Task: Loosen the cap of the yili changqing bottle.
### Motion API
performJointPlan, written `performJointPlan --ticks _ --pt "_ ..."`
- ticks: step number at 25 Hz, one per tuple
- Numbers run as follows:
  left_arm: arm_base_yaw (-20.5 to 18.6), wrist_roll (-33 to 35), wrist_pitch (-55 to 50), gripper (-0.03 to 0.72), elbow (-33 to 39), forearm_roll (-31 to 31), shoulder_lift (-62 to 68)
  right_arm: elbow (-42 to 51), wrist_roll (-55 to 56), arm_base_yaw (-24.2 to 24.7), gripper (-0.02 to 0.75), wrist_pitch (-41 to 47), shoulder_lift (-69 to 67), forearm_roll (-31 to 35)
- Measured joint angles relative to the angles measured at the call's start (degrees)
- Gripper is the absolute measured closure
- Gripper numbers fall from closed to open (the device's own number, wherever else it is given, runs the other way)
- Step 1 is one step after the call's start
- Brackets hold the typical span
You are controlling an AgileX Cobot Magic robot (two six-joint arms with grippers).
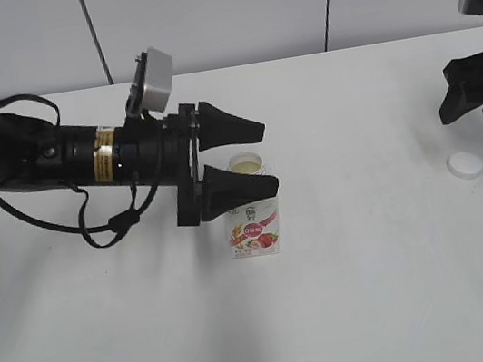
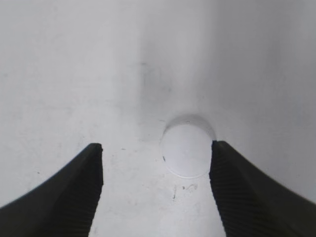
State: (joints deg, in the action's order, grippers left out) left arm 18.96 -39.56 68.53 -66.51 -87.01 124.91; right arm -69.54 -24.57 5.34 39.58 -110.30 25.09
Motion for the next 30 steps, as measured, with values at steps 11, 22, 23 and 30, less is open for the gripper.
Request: performJointPlan --ticks 11,22,23,30 --pt "-0.4 -24.8 -15.1 0.098 0.0 -7.3 -20.4 -1.4 0.0 0.0 0.204 5.0 10.2 1.5" --pt "-0.6 -31.8 -65.2 0.098 2.0 -17.4 -30.0 -1.4 0.1 0.0 0.204 11.6 15.8 2.9" --pt "-0.7 -31.8 -69.9 0.098 2.4 -15.8 -30.0 -1.4 0.1 0.0 0.204 12.2 16.1 2.9" --pt "-1.3 -7.8 -89.4 0.132 2.9 28.7 -30.5 -1.5 0.1 0.0 0.204 14.4 18.7 2.8"
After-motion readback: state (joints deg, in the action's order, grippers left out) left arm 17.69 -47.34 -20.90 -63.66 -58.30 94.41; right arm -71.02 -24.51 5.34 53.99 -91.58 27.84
